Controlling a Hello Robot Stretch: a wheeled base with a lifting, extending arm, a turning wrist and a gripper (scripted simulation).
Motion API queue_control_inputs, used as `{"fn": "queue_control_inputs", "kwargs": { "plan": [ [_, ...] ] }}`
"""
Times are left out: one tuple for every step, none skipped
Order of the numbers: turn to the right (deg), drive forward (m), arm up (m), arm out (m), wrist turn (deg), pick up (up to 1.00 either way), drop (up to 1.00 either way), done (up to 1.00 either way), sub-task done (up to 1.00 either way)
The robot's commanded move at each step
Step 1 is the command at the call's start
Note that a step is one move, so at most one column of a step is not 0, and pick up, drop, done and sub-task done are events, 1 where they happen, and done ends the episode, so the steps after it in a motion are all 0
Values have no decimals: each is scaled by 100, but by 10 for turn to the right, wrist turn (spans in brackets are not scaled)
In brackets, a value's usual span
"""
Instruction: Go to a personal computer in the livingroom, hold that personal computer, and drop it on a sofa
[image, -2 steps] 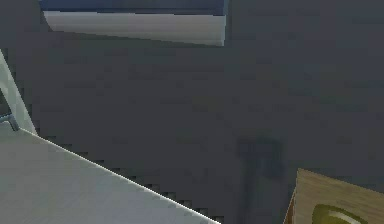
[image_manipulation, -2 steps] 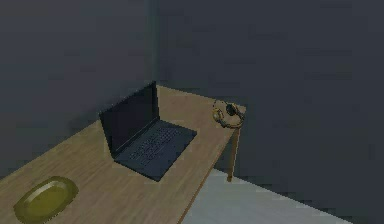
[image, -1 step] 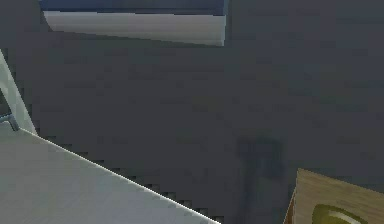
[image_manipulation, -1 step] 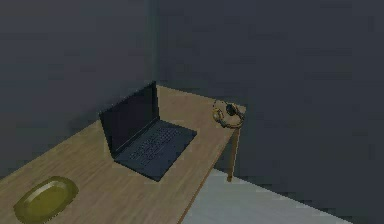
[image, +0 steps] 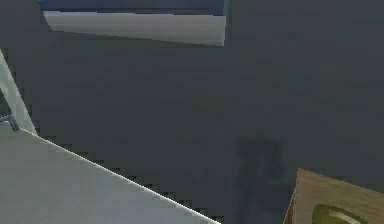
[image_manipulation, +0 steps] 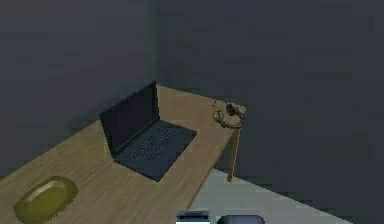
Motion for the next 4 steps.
{"fn": "queue_control_inputs", "kwargs": {
  "plan": [
    [0,0,0,30,0,0,0,0,0],
    [0,0,0,0,450,0,0,0,0],
    [0,0,0,0,450,0,0,0,0],
    [0,0,0,0,450,0,0,0,0]
  ]
}}
